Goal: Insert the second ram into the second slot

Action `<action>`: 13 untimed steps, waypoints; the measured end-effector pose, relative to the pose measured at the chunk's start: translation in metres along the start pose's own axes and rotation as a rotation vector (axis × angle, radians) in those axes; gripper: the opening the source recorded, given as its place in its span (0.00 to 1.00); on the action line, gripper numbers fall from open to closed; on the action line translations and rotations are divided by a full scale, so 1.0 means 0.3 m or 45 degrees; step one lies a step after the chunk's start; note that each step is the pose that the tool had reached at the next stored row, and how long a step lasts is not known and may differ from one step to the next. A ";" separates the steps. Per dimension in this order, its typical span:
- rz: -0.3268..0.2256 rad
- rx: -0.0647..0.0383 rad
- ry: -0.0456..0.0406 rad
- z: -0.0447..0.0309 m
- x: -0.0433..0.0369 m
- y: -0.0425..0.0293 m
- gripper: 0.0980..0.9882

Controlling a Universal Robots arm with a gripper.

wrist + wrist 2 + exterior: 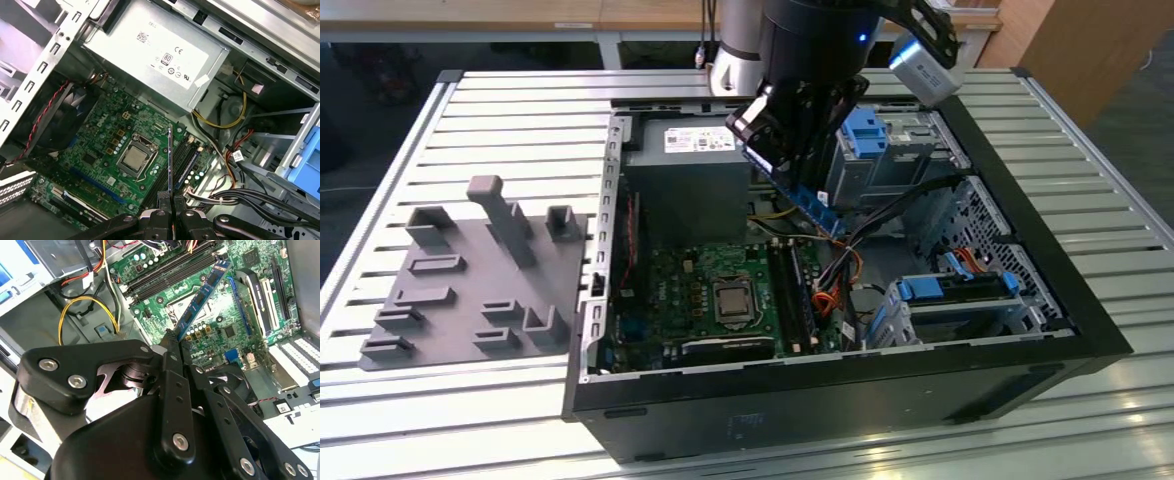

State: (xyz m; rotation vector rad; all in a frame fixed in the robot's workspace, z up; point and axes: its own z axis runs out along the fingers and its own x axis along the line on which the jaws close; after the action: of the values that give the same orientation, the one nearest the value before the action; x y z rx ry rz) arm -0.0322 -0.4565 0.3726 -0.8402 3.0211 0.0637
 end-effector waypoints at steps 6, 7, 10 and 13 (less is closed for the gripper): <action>0.051 0.001 -0.002 0.000 0.000 0.000 0.04; 0.060 0.001 -0.002 0.000 0.000 0.000 0.04; 0.087 0.001 -0.003 0.000 0.000 0.000 0.04; 0.112 0.002 -0.004 0.001 0.000 0.000 0.04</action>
State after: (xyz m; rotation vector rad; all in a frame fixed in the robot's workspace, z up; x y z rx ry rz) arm -0.0322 -0.4565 0.3725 -0.7064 3.0534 0.0633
